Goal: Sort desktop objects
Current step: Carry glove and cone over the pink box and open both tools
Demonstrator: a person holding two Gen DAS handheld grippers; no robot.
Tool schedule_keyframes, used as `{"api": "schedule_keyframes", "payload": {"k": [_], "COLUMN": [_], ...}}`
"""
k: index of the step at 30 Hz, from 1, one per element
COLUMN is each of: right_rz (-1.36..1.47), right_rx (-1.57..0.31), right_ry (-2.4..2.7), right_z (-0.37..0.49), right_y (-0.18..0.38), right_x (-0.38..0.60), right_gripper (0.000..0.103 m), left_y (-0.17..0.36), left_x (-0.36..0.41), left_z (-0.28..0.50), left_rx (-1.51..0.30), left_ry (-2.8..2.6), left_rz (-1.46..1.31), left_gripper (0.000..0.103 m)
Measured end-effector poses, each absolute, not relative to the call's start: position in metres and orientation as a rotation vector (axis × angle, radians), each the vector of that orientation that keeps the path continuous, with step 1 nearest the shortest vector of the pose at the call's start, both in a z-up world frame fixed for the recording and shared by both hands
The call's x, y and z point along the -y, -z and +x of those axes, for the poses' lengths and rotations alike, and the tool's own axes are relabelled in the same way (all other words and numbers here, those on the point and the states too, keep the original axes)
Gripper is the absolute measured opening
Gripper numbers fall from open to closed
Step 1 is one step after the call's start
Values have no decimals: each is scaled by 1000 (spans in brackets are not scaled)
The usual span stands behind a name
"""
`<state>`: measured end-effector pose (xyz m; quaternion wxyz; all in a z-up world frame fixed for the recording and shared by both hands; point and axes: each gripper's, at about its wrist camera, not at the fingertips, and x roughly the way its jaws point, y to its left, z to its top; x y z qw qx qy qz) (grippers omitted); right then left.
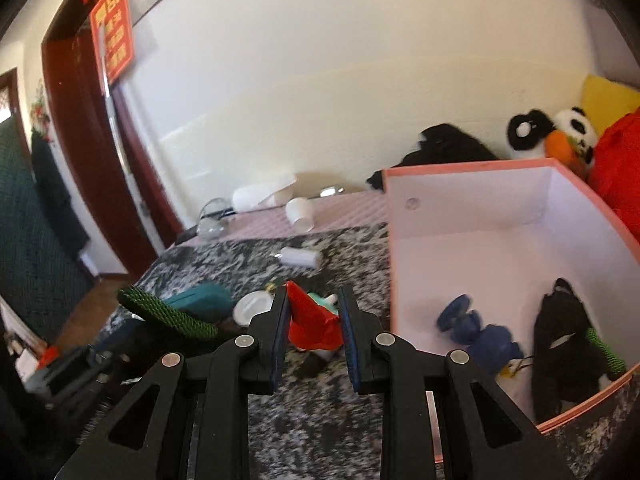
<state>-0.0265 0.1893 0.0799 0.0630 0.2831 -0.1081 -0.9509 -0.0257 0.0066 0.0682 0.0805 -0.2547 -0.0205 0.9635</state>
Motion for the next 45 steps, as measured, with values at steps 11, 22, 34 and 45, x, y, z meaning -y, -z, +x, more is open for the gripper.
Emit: {"api": "schedule_keyframes", "payload": {"k": [11, 22, 34, 45], "right_rz": [782, 677, 796, 735], "right_rx": [471, 495, 724, 835], "right_ry": [2957, 3180, 3184, 3184], "right_z": [-22, -2, -4, 6], "right_y": [-99, -133, -118, -123], "right_x": [-245, -313, -372, -374], "right_gripper": [26, 26, 56, 100], "left_y": [-104, -187, -214, -162], "left_x": [-56, -127, -196, -204], "left_z": [-28, -50, -67, -54], "left_rx": [80, -47, -206, -269], "left_ry": [-2799, -2727, -2693, -2740], "left_rz": [-622, -464, -422, -501], "left_gripper": [3, 3, 38, 103]}}
